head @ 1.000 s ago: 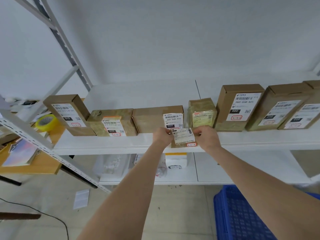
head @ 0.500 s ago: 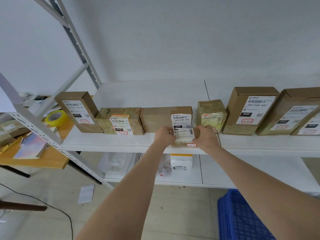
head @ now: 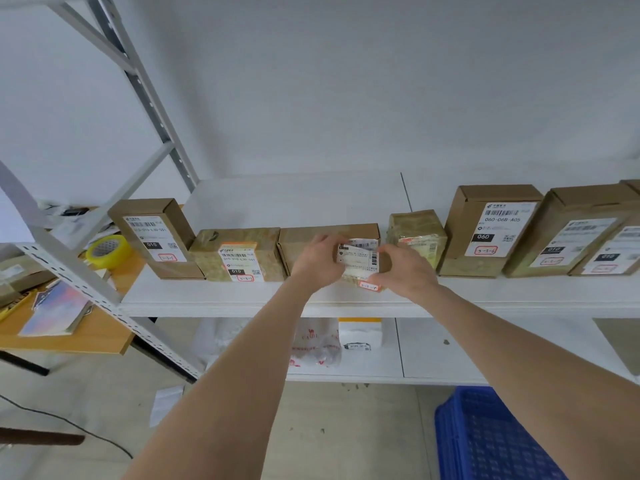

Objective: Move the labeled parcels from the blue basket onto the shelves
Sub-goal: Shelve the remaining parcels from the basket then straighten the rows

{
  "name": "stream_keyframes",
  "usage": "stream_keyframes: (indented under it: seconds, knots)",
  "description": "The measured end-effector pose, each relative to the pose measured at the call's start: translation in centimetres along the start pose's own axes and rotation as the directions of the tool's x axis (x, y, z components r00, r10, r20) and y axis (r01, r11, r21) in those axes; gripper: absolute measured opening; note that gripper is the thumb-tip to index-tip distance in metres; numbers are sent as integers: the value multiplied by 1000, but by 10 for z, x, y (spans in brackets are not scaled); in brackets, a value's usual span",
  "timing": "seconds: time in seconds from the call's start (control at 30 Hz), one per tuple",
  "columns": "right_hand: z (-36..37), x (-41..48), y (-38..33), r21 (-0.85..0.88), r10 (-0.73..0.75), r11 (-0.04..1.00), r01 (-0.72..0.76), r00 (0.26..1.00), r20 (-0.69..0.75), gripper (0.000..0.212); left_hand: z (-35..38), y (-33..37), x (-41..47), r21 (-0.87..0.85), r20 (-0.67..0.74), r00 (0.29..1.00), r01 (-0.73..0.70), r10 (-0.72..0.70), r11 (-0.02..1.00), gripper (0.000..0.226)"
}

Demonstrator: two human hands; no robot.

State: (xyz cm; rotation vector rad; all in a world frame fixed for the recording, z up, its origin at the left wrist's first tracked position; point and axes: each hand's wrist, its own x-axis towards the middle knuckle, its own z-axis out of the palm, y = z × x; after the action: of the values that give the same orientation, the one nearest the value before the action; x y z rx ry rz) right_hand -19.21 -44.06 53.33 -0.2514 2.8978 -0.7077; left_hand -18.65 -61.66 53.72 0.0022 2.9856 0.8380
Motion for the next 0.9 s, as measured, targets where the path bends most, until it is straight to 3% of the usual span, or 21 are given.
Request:
stream_keyframes:
  seconds: [0.07, 0.17, 0.33, 0.43, 0.63, 0.8, 0.9]
  knots:
    - [-9, 2, -9, 61, -49, 997, 49, 999, 1, 60, -11, -2, -1, 96, 50, 993, -112, 108, 989, 62]
    - [-16, 7, -26, 142, -119, 982, 122, 992, -27, 55, -26, -4, 0, 136, 5, 991, -135, 136, 981, 66]
    - [-14, 19, -44, -49, -148, 988, 147, 989, -20, 68, -54, -18, -4, 61, -125, 992, -20, 28, 998, 57]
    - [-14, 29, -49, -187, -126, 976, 114, 990, -55, 62, -70, -30, -10, -28, -263, 960, 96, -100, 995, 58]
    - [4, 43, -69, -262, -164, 950, 171, 985, 48, 69, -87, -56, -11, -84, -293, 919, 249, -263, 965, 60]
    - [21, 67, -82, -330, -97, 936, 120, 992, 87, 83, -102, -77, 8, -79, -323, 898, 288, -298, 954, 70]
    - [34, 76, -88, -372, -35, 926, 61, 997, 75, 64, -104, -89, 21, -54, -308, 902, 302, -303, 952, 65]
